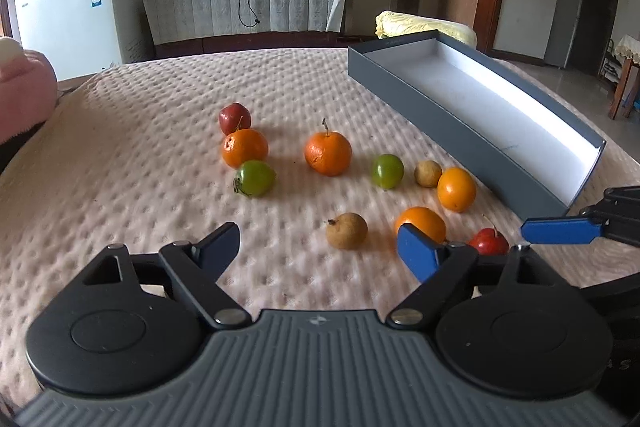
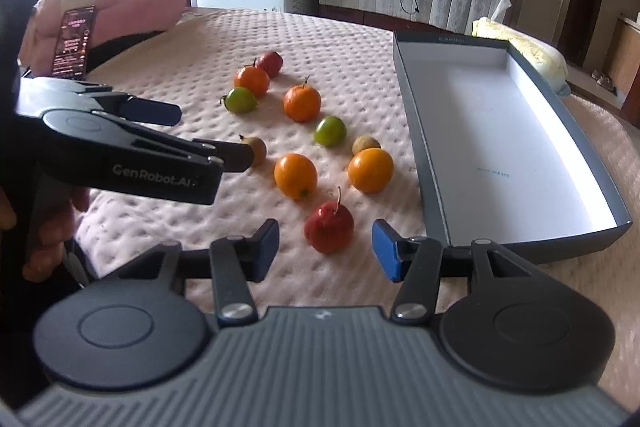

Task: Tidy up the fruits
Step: 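Grasp the small brown kiwi with the left tool while the right tool grasps the red apple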

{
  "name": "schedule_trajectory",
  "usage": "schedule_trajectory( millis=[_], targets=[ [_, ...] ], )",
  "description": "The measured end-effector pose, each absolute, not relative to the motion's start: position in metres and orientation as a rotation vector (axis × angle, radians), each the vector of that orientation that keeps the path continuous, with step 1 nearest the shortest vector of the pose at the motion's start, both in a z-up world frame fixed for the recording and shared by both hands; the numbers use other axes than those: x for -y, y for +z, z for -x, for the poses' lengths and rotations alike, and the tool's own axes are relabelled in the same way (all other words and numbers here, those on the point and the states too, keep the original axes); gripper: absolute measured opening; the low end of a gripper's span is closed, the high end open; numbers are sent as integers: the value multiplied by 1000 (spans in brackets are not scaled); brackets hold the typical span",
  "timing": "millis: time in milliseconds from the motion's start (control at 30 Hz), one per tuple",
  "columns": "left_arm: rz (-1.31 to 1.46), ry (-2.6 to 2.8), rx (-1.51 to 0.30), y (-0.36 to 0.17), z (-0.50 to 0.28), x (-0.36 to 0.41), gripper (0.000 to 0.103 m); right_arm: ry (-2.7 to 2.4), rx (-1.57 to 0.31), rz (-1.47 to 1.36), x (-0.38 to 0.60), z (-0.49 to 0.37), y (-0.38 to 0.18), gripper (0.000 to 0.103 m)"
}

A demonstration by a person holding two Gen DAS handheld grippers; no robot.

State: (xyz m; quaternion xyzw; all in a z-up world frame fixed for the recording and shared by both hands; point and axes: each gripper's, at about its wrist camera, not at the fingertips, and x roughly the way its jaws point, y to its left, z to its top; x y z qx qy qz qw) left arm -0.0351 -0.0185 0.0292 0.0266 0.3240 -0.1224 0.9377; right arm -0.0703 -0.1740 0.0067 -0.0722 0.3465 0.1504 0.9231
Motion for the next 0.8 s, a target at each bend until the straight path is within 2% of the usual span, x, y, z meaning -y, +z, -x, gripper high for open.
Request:
schedule_trajectory(
  millis=[133, 333, 800],
  targets=[
    [-45, -257, -673, 25, 29, 21, 84, 307, -727, 142, 173, 63, 3, 51],
    [-20, -271, -712, 18, 19, 22, 68, 300, -751, 152, 172, 57, -2, 42],
    [-4, -310, -731, 12, 8, 35, 52, 299, -770, 140, 172, 50, -8, 35]
  ],
)
